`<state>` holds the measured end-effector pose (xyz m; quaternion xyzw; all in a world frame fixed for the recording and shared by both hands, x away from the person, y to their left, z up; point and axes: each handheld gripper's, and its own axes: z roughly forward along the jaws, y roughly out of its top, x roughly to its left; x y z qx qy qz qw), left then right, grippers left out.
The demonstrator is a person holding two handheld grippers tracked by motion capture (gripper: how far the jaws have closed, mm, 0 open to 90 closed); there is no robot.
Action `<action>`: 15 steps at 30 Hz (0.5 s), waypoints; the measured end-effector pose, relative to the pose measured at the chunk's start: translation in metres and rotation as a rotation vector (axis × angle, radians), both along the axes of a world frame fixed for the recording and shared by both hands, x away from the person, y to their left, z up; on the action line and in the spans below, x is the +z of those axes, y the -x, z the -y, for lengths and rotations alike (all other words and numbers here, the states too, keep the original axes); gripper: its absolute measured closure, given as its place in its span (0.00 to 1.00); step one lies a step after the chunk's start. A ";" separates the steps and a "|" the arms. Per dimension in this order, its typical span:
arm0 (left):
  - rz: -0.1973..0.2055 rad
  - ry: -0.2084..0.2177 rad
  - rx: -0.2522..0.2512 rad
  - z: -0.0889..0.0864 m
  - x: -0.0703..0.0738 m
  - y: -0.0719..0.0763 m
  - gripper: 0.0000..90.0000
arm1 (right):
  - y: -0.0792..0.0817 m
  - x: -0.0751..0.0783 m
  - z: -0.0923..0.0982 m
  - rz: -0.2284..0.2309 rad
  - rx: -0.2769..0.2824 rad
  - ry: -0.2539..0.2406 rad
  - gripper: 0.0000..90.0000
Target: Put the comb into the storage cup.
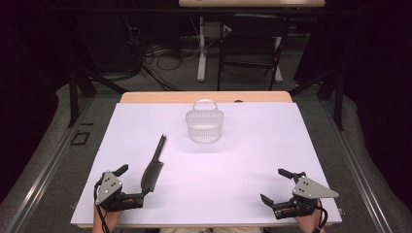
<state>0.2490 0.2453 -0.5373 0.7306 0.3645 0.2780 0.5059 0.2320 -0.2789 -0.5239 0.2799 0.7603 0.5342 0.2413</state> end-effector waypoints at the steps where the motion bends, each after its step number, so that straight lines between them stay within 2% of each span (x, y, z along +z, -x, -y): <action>1: 0.000 0.000 0.000 0.000 0.000 0.000 0.00 | 0.000 0.000 0.000 0.000 0.000 0.000 0.00; 11: -0.018 -0.018 0.021 0.000 0.000 -0.004 0.00 | 0.000 -0.001 -0.001 0.000 0.003 0.005 0.00; 14: -0.025 -0.028 0.041 0.001 0.000 -0.007 0.00 | 0.000 0.000 -0.001 0.001 0.005 0.010 0.00; 15: -0.030 -0.044 0.062 0.001 0.000 -0.008 0.00 | -0.001 -0.001 -0.002 0.002 0.005 0.012 0.00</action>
